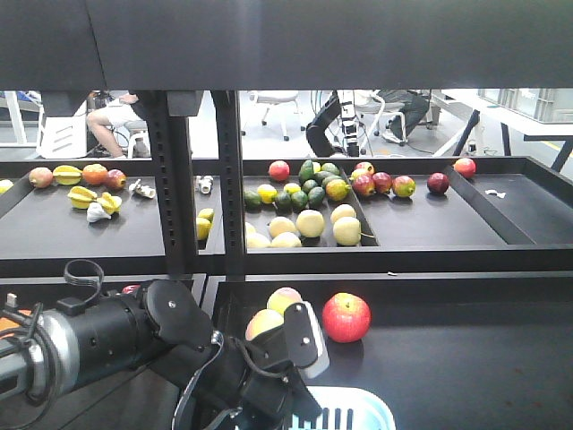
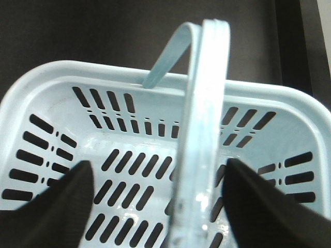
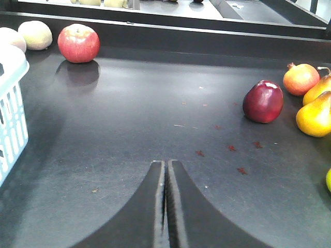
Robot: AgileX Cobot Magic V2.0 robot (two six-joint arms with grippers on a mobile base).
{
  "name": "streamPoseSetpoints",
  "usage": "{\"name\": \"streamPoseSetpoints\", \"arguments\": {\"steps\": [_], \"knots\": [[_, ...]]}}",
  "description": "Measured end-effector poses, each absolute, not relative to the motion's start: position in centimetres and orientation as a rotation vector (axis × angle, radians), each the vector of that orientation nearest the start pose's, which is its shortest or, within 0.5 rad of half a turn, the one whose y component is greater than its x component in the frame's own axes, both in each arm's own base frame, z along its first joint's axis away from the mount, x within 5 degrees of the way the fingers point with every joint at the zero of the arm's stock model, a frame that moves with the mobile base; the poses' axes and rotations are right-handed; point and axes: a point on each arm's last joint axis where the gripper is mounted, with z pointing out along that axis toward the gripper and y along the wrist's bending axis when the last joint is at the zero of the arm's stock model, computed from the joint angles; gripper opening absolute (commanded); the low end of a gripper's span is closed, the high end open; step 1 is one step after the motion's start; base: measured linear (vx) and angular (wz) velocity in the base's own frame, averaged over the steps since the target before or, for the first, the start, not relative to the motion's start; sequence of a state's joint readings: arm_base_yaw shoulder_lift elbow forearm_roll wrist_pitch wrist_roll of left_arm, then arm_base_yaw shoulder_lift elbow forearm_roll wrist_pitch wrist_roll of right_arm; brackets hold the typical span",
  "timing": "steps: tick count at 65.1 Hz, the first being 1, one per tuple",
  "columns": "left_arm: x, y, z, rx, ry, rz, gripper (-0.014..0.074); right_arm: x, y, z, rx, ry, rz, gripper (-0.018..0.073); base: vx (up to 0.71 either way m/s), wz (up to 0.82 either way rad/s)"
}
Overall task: Pick three apples into basket with both arms
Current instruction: 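Move the left gripper down onto the light-blue basket handle, then close the left gripper on the handle and lift the basket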
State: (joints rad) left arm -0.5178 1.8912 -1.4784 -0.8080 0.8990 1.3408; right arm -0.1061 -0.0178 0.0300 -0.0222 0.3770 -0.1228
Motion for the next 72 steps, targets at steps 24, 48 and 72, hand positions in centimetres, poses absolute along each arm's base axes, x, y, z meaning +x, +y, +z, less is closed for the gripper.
{"name": "streamPoseSetpoints", "arguments": {"steps": [24,48,72], "knots": [[32.9,-24.7,25.3,1.649,1.856,-0.672,-0.0008,5.2,-0.6,17.0,-0.029,1.876,-0.179,-0.0005,0.00,0.00],[33.0,-25.2,31.4,1.609,1.702,-0.667,-0.0008,5.2,-0.6,17.0,-0.029,1.876,-0.179,-0.0005,0.00,0.00],[28.2,-22.6,40.2,1.628,1.720,-0.718,-0.0008,5.2,-0.6,17.0,-0.029,1.876,-0.179,-0.0005,0.00,0.00]]}}
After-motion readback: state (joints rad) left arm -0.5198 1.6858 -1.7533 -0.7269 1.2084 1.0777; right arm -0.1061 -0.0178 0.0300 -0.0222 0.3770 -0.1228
